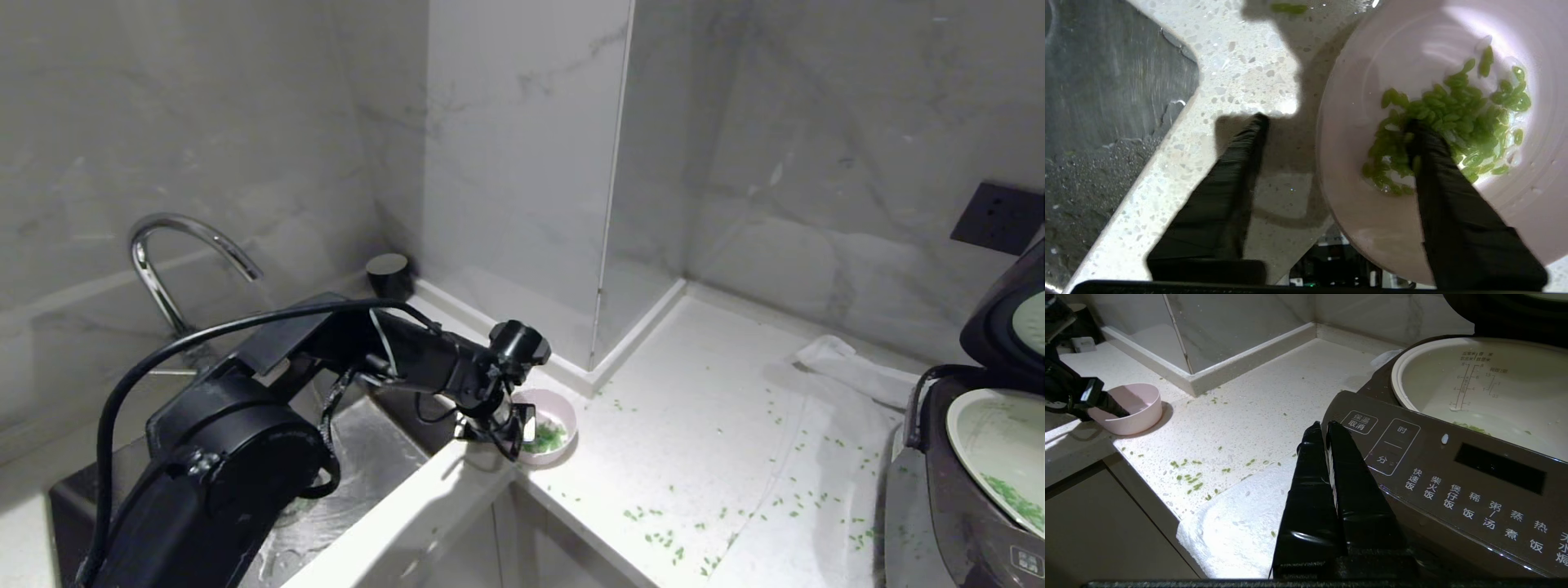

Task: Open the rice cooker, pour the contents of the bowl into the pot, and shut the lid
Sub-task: Pick up the bowl on the table

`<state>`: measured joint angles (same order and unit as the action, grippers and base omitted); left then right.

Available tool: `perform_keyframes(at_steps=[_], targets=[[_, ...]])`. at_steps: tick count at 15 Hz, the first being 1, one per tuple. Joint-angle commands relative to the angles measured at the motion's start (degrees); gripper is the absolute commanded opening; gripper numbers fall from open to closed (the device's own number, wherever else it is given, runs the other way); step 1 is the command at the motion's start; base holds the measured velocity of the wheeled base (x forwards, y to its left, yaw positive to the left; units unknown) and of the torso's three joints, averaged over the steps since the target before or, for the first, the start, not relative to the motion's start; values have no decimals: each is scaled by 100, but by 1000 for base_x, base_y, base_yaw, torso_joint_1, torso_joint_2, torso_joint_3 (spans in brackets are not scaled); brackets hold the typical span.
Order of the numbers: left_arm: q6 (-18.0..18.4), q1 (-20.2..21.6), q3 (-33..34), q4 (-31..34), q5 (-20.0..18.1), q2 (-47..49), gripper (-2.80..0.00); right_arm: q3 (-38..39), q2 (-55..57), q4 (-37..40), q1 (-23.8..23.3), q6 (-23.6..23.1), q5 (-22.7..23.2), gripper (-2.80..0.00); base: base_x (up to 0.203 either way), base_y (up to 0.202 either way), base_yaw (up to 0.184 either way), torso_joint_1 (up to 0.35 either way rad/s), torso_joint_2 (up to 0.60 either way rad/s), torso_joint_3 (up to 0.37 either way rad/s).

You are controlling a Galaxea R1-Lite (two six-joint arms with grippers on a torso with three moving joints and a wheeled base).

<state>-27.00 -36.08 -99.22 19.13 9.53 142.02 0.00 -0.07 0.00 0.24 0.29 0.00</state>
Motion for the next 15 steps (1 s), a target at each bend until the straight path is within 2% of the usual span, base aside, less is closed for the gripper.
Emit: perform_keyframes(at_steps=[1, 11, 15], targets=[[-11, -13, -14, 21, 13, 77, -280, 9, 7, 0, 2, -1, 0, -280, 0, 0, 0, 0, 0, 0], [-112, 93, 43, 21, 49, -16, -280, 9, 7, 0, 2, 5, 0, -280, 0, 0, 0, 0, 0, 0], [-137, 270, 105, 213, 29, -311, -280, 9, 7, 0, 2, -3, 0, -280, 0, 0, 0, 0, 0, 0]])
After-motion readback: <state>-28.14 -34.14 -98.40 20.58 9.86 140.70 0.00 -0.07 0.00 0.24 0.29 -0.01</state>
